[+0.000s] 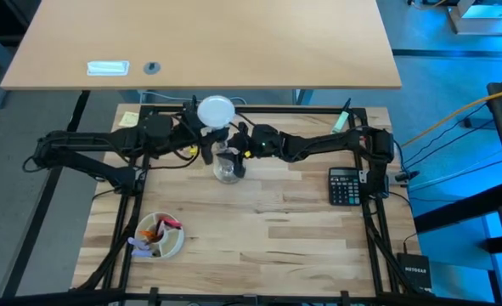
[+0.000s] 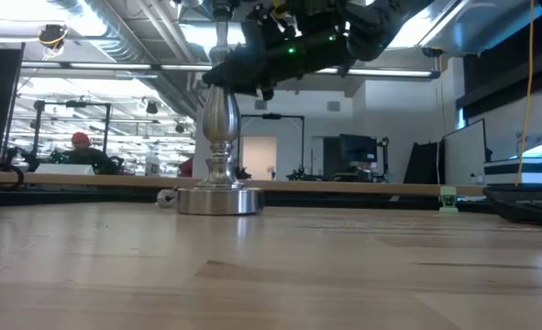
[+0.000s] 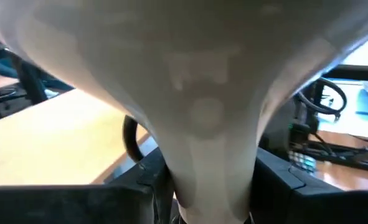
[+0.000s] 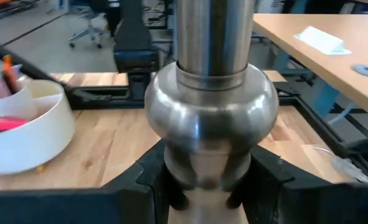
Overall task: Screw lightbulb
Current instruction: Insert the white lightbulb on the silver lamp
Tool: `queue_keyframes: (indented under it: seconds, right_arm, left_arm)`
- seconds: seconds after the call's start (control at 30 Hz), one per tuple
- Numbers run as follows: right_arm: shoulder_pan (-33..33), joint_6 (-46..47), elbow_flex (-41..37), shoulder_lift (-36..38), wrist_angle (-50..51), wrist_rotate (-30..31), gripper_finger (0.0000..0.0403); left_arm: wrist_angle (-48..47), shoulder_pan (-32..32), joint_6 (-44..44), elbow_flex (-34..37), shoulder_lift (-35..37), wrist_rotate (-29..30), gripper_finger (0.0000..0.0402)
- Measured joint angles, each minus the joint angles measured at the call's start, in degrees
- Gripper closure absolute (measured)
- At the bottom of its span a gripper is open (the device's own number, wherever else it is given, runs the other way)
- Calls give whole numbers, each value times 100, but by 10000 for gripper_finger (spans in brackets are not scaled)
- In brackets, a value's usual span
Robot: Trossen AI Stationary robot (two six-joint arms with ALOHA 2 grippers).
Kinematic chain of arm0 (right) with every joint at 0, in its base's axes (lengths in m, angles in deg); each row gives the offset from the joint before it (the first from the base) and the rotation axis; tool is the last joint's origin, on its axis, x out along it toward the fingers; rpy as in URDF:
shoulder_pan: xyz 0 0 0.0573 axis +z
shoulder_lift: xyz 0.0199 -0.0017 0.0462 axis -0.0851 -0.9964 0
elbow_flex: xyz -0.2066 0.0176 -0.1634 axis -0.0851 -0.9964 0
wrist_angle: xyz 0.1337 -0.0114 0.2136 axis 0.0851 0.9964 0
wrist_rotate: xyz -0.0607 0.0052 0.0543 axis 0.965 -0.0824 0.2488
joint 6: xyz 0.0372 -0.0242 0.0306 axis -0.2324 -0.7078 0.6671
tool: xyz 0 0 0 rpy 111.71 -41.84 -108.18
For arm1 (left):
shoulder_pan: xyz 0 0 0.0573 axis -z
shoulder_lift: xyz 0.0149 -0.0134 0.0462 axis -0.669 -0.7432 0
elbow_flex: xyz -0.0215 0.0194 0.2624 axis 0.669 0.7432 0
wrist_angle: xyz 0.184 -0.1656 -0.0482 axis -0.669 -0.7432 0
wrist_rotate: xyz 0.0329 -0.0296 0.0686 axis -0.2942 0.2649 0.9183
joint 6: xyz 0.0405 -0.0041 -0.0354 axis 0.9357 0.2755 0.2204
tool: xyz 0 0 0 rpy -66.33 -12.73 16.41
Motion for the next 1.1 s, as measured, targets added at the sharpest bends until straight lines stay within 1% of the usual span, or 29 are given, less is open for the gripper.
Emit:
queue_keyframes:
  seconds: [0.1,0.17,0.33,0.47,0.57,0.67,0.97,1.1]
  right_arm:
    - [-26,-18,0,-16,-210,75,263]
    - [-28,13,48,-16,-271,32,263]
    - [-21,102,67,8,-191,-91,263]
    - [-32,60,67,8,-140,-64,263]
    - [-30,7,67,8,-190,-74,263]
    - [-28,-7,67,11,-229,-118,263]
    - [-28,32,67,13,-209,-181,263]
    - [-32,33,76,29,-296,-275,263]
  left_arm:
    - [466,3,192,13,-45,138,259]
    - [686,9,286,15,-40,111,259]
    - [636,25,265,11,2,96,259]
    - [551,23,344,8,7,78,259]
    - [667,107,530,4,6,60,260]
    - [807,184,863,4,3,76,272]
    - [753,174,699,7,54,74,275]
    - [1095,180,571,15,89,93,275]
